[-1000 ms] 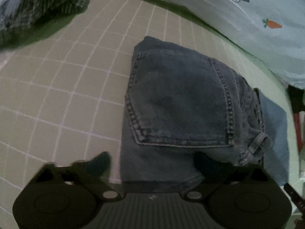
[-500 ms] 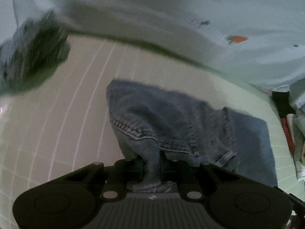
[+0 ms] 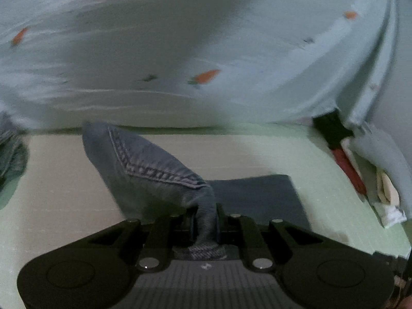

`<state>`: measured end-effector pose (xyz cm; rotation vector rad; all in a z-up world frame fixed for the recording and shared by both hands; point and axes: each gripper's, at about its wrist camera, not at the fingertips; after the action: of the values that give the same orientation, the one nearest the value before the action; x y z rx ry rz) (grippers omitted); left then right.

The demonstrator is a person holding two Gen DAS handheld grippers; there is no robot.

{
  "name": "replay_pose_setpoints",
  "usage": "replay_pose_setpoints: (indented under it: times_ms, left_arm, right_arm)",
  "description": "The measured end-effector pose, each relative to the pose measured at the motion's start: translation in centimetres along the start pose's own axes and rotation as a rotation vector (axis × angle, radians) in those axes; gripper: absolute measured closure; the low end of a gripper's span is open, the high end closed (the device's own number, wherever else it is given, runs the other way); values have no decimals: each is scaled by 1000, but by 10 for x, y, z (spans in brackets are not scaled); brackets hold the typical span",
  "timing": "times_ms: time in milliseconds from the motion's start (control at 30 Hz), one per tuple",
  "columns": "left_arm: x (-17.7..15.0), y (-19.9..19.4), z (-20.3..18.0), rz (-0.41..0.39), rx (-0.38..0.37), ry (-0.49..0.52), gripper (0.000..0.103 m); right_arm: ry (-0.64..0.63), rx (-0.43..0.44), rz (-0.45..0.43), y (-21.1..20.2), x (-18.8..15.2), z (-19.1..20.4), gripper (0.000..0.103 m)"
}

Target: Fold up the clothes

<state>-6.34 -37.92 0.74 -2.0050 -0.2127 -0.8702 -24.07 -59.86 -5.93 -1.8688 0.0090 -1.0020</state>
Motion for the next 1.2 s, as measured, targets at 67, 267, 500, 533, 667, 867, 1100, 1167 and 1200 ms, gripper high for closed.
replay_pose_setpoints:
  times_ms: [67,267,500,533,667,867,1100,1167,1200]
  left_arm:
    - [-9,13,-21,20,-17,7,88]
    - [-47,80,-29,194,-42,-218,86]
    - [-60,104,-44,286,44,-235,75]
    - [-57,100,-46,292,34,-229,69]
    - [-49,69,-41,238,-87,-267,2]
    - [-45,25,-26,111,57,-129,2]
    - [-49,0,38,125,244,-174,2]
    - [-48,-5,55,131,277,-187,2]
    - [-47,-7,62,134,291,-190,2]
  right_arm:
    - [5,-8,-1,4,-1,-18,5]
    - [10,-37,5,14,-6,-64,5]
    - [21,-46,19,20,-13,-93,5]
    - [24,-41,17,20,-12,-93,5]
    - [25,6,5,21,-6,-82,5]
    - [-25,134,-51,15,14,-34,5]
    - [-70,372,-122,5,34,41,6]
    - [-81,441,-134,4,38,63,11]
    - [-87,461,-129,5,40,74,12]
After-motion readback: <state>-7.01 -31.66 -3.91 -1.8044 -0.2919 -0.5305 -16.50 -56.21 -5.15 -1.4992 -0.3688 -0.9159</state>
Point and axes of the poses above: each gripper's, at about its wrist camera, not at the fingertips, and y roughly the way its jaws point, z to its left, x to its top, and after that the axes turned 14 degrees about -y, right-handed
